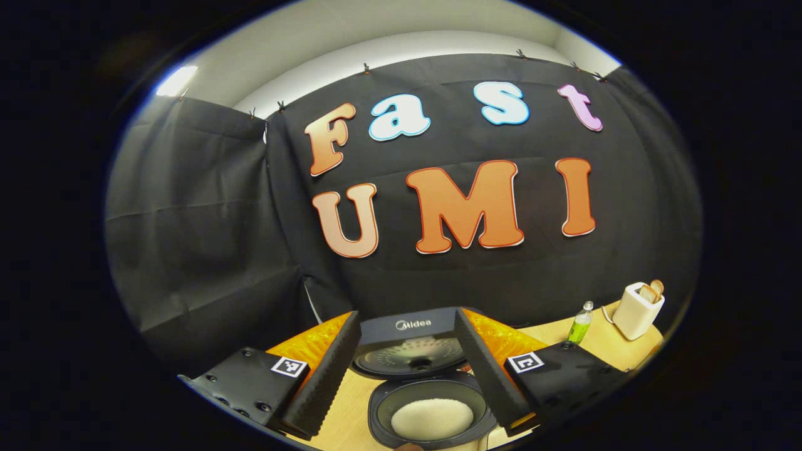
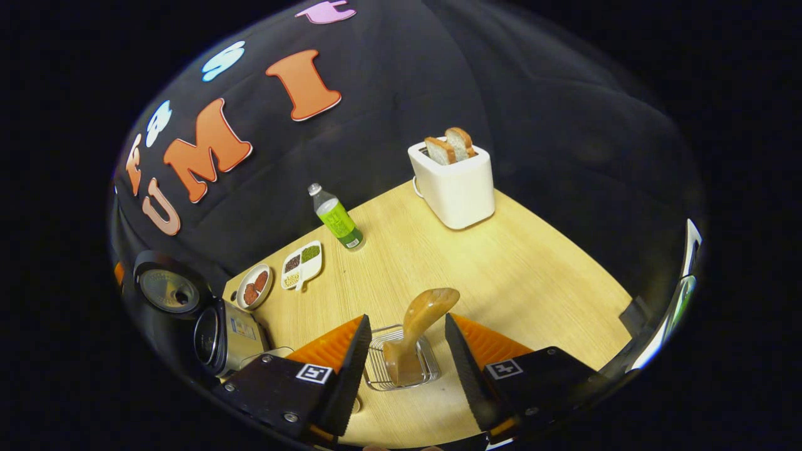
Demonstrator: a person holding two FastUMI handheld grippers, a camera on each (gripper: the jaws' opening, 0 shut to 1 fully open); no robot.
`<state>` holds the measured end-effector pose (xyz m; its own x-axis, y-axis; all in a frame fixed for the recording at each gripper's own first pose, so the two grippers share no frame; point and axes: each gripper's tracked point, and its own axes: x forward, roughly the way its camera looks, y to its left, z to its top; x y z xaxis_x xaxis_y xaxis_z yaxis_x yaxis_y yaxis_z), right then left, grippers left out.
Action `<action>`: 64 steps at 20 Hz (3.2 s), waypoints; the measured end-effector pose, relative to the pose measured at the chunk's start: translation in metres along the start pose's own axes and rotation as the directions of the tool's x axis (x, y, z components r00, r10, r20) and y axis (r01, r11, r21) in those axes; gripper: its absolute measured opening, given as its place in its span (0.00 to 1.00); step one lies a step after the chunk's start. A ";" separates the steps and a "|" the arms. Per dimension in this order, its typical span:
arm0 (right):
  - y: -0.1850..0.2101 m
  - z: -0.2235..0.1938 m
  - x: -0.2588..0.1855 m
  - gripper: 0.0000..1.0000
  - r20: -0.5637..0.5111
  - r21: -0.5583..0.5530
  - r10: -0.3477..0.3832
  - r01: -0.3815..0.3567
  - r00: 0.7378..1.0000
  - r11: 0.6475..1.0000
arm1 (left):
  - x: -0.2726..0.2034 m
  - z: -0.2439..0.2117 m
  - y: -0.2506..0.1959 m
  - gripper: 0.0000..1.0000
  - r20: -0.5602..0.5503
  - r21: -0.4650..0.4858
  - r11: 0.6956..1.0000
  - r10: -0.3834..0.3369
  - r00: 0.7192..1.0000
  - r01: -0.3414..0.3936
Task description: Close the left gripper, press the button to open the rice cooker; take a wooden spoon from the chopstick holder with the right hand, scoop a spoonful of rice and pour it into the rice cooker, then put the wooden spoon back into the chopstick holder.
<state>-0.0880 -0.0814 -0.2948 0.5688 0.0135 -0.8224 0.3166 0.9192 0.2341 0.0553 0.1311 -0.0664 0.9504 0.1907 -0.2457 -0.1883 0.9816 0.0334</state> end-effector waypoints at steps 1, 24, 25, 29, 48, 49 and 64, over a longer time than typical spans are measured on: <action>-0.001 0.008 -0.004 0.77 0.022 -0.011 -0.005 0.006 1.000 1.000 | 0.006 0.005 0.001 1.00 -0.010 -0.015 1.000 -0.003 1.000 0.003; 0.039 0.082 -0.051 0.80 0.286 -0.217 0.078 -0.015 0.955 0.976 | 0.067 -0.091 -0.016 0.95 -0.568 -0.138 0.989 -0.042 0.822 -0.045; 0.042 0.082 -0.049 0.80 0.283 -0.222 0.085 -0.021 0.955 0.975 | 0.060 -0.100 -0.022 0.95 -0.599 -0.145 0.989 -0.066 0.798 -0.027; 0.057 0.083 -0.046 0.80 0.284 -0.253 0.113 -0.039 0.952 0.967 | 0.025 -0.155 -0.044 0.99 -0.737 -0.154 0.988 -0.113 0.667 -0.003; 0.107 0.067 -0.040 0.80 0.257 -0.365 0.212 -0.109 0.943 0.925 | -0.013 -0.257 -0.058 1.00 -0.926 -0.120 0.993 -0.116 0.358 0.013; 0.111 0.068 -0.040 0.80 0.259 -0.368 0.218 -0.113 0.941 0.923 | -0.016 -0.254 -0.058 1.00 -0.928 -0.119 0.993 -0.115 0.354 0.010; 0.167 0.089 -0.059 0.80 0.343 -0.446 0.354 -0.181 0.870 0.877 | -0.013 -0.245 -0.057 0.99 -0.618 -0.076 0.993 -0.119 0.777 0.092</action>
<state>-0.0011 0.0357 -0.1608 0.8675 0.2025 -0.4543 -0.1639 0.9788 0.1232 -0.0065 0.0691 -0.3024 0.6080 0.0220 -0.7936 -0.1180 0.9910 -0.0629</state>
